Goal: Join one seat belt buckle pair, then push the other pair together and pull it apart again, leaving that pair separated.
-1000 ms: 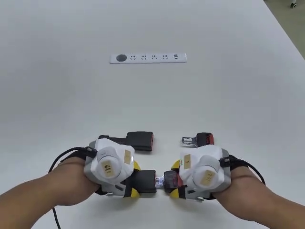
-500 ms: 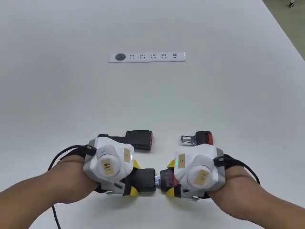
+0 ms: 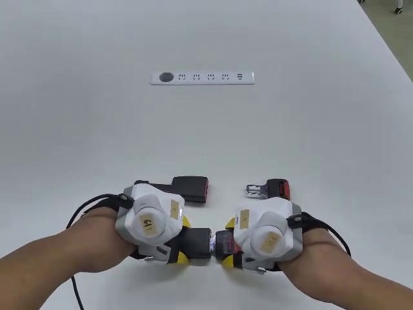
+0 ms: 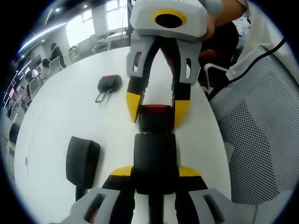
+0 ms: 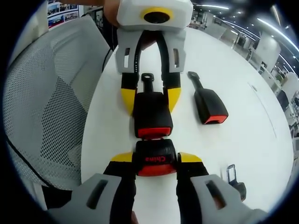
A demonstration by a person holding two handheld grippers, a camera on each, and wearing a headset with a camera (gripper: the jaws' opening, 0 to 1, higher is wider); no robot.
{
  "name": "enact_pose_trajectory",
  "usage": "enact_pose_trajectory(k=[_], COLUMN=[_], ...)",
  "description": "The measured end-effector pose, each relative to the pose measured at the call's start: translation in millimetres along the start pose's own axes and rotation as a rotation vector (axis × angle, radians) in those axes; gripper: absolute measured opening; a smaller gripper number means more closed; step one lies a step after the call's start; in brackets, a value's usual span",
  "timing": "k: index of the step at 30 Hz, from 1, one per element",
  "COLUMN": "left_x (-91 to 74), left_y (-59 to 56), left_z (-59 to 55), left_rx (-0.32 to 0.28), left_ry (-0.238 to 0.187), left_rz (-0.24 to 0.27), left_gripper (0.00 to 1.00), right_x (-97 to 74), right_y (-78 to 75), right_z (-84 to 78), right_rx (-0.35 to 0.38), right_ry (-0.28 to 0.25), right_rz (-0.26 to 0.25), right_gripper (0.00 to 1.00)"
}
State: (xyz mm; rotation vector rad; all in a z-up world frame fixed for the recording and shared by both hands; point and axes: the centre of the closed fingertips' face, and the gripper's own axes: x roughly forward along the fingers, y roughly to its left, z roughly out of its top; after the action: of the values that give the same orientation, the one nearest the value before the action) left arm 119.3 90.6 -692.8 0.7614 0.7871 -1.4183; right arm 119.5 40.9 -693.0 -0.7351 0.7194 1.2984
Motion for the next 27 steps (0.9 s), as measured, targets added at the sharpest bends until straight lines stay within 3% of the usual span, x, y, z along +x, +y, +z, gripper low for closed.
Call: enact_pose_trajectory(k=[16,27], left_x=[-0.1,-1.4], left_y=[2.1,4.4], left_z=[-1.1,-1.1], left_rx=[-0.016,-0.055], left_ry=[-0.002,-0.045], left_rz=[-0.005,0.019], left_gripper=[0.33,0.32], right_x=[-1.9,-2.4], right_y=[0.4,-3.3], right_z=[-1.0,-1.8], right_rx=[-0.016,-0.032], right_ry=[0.016,0.021], right_rz=[-0.013,-0.001], right_gripper=[0.31,0.31])
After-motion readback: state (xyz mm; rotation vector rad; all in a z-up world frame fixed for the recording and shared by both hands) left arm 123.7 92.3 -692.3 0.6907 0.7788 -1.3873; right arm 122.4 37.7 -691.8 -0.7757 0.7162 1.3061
